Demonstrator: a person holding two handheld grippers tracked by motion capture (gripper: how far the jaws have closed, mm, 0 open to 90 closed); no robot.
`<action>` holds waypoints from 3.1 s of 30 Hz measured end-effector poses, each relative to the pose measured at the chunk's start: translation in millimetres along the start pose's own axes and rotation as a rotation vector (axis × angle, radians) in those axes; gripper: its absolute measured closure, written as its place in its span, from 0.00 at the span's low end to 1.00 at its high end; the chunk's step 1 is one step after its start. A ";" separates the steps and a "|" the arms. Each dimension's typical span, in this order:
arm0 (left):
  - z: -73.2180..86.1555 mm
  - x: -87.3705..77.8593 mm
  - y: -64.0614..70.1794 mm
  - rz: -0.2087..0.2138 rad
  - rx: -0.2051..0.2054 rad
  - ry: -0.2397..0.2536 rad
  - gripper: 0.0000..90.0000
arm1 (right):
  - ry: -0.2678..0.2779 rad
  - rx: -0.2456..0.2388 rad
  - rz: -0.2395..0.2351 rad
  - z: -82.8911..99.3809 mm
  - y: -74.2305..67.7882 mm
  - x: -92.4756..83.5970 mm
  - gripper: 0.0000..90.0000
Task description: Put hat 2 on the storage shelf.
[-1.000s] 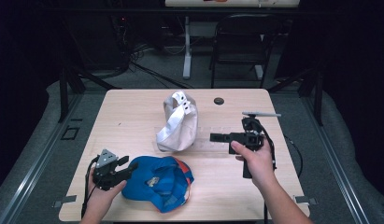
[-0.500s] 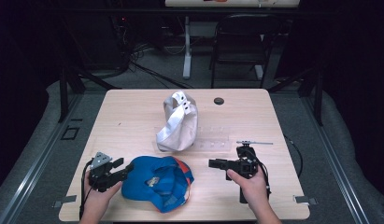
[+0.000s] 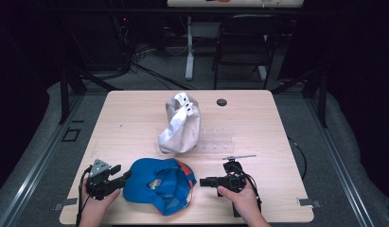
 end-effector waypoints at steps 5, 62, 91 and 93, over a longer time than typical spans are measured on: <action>3.3 -2.3 0.2 -0.010 0.015 -0.004 0.54 | -0.023 0.036 -0.048 6.6 -1.0 16.8 0.65; 3.6 -4.7 -0.9 -0.018 0.023 0.000 0.54 | -0.041 0.156 -0.246 -1.1 -27.6 13.4 0.86; 2.6 -3.4 0.3 -0.020 0.032 0.010 0.54 | -0.026 0.262 -0.483 -58.1 -72.9 -61.5 0.86; 3.1 -4.1 0.4 -0.018 0.034 -0.001 0.54 | -0.023 0.264 -0.498 -63.5 -79.5 -63.5 0.86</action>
Point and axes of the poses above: each handheld gripper's, and its own axes: x roughly forward along the jaws, z roughly out of its underside, y roughly to its right, the point moved 8 cm from there along x, roughly forward along the jaws, and after that the axes turned 2 degrees about -z, right-handed, at the moved point
